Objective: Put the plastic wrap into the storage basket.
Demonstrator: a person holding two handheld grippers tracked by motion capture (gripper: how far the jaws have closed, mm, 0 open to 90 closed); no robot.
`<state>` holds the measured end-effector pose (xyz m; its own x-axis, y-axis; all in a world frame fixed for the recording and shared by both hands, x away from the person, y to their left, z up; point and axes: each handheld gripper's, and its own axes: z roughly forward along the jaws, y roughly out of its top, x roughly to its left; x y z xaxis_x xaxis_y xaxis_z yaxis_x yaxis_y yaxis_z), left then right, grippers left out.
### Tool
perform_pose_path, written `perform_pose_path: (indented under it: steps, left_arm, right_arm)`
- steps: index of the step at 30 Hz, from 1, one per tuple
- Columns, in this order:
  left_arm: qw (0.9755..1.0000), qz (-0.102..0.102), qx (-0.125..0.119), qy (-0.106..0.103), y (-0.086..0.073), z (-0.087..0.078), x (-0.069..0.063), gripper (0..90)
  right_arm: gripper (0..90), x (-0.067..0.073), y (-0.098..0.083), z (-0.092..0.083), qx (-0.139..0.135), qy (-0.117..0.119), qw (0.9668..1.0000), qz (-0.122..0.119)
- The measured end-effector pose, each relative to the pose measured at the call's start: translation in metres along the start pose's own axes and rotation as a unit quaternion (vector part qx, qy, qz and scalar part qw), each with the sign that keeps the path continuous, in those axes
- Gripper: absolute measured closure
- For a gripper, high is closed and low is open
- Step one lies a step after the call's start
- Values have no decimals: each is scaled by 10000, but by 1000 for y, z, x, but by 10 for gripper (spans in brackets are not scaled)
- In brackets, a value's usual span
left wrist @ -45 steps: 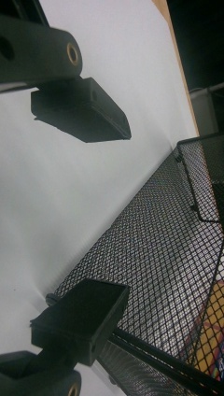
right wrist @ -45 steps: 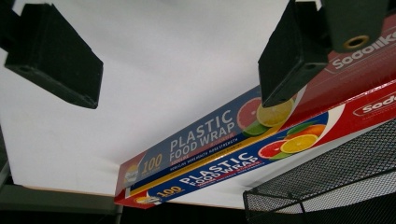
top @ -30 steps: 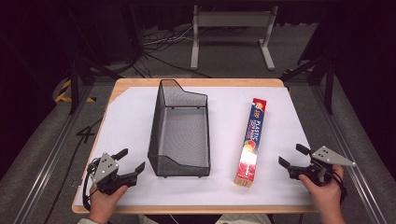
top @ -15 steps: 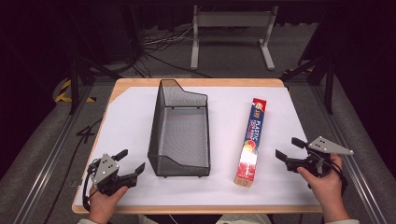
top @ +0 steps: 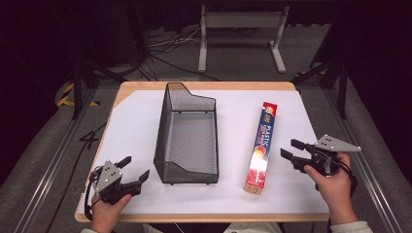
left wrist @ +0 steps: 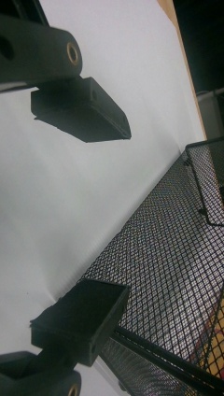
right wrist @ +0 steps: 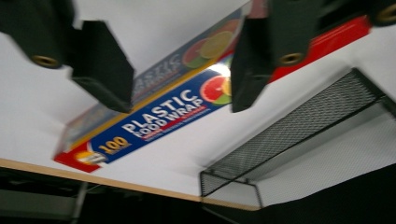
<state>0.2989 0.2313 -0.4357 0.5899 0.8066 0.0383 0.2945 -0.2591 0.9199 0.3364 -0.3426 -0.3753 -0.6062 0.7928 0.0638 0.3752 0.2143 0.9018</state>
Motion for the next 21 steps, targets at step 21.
perform_pose_path:
  steps: [21]
  left_arm:
    - [10000, 2, -1, -9, 0, -1, 0, 223]
  right_arm:
    - [900, 36, 47, 33, 1238, 858, 9855, -786]
